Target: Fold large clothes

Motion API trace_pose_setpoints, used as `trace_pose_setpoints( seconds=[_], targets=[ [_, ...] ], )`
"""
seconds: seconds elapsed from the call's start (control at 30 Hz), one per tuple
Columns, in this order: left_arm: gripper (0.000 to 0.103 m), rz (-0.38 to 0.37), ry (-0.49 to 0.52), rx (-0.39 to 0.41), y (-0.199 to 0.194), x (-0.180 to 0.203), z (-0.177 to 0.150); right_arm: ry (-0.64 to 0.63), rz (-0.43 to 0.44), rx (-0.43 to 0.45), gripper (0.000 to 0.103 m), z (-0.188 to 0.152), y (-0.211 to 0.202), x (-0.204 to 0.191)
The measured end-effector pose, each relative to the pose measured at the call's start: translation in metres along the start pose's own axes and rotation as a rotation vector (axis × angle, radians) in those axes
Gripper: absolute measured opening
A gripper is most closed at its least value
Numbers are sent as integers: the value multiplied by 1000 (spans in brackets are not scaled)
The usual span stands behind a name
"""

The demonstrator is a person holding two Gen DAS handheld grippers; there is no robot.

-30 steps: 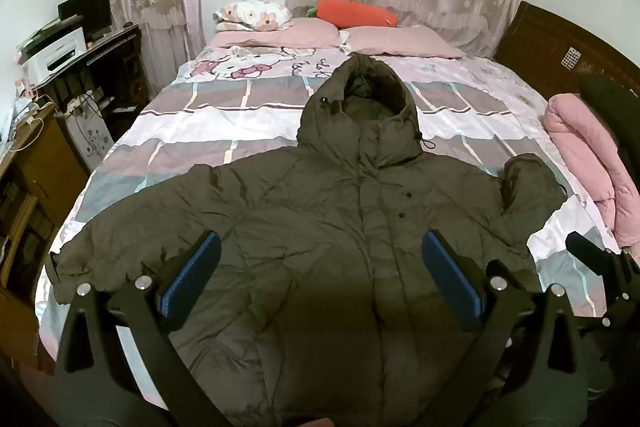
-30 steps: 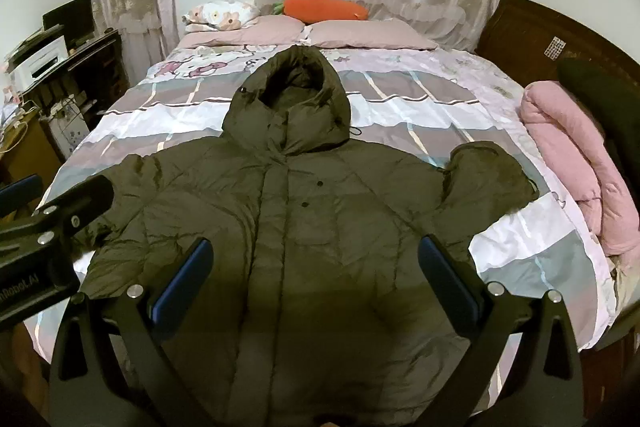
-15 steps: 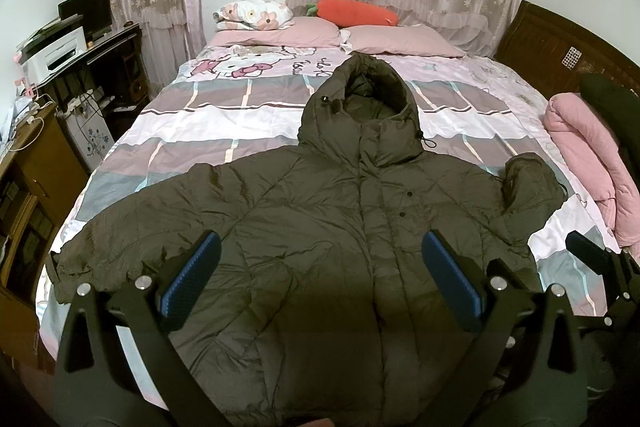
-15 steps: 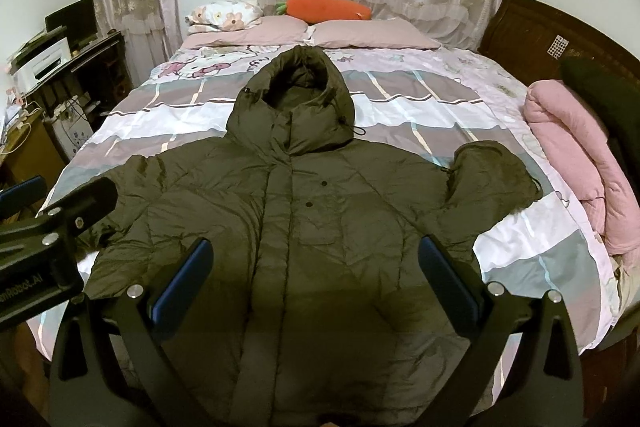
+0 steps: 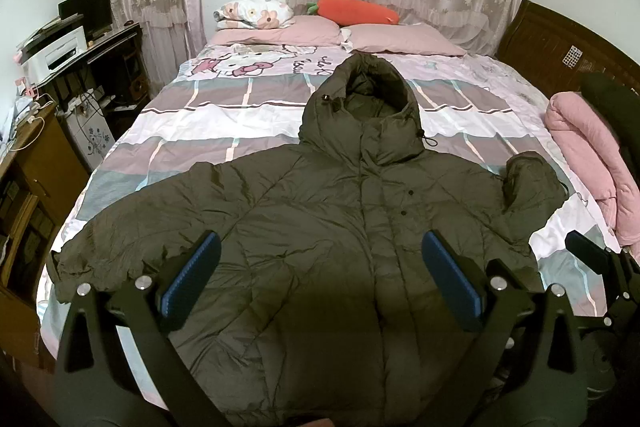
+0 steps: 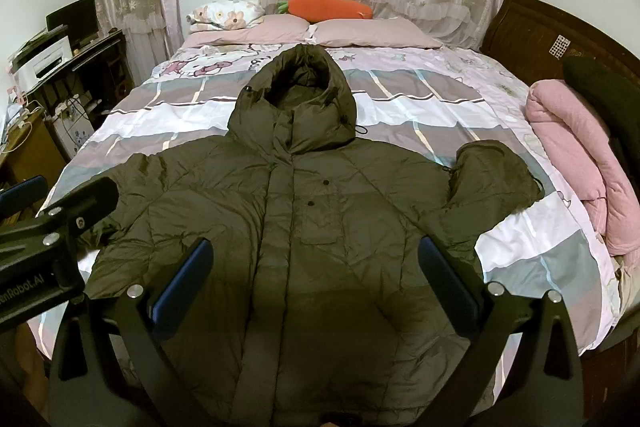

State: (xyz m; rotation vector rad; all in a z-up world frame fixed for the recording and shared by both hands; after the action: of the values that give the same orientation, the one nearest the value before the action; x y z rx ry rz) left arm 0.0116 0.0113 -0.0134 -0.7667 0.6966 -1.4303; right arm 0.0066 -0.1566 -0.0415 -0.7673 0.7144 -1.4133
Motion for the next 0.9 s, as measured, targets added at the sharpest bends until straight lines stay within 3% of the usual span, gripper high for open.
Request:
trace_pose_setpoints(
  seconds=[0.9],
  targets=[
    [101,2,1,-4,4,0,-1,0,3,-14,102,-13,9,-7]
  ],
)
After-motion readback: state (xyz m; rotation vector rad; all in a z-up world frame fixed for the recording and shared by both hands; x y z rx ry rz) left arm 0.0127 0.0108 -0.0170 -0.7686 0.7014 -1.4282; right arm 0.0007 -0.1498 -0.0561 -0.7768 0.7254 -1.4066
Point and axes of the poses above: each gripper's, at about its wrist camera, not at the fingertips, and y roughly the way its jaws point, x to its right, z to its top, the point moved 2 cm from there along y, roughly the way its jaws point, and after that the axes turned 11 degrees about -x, right-handed, at the moved point
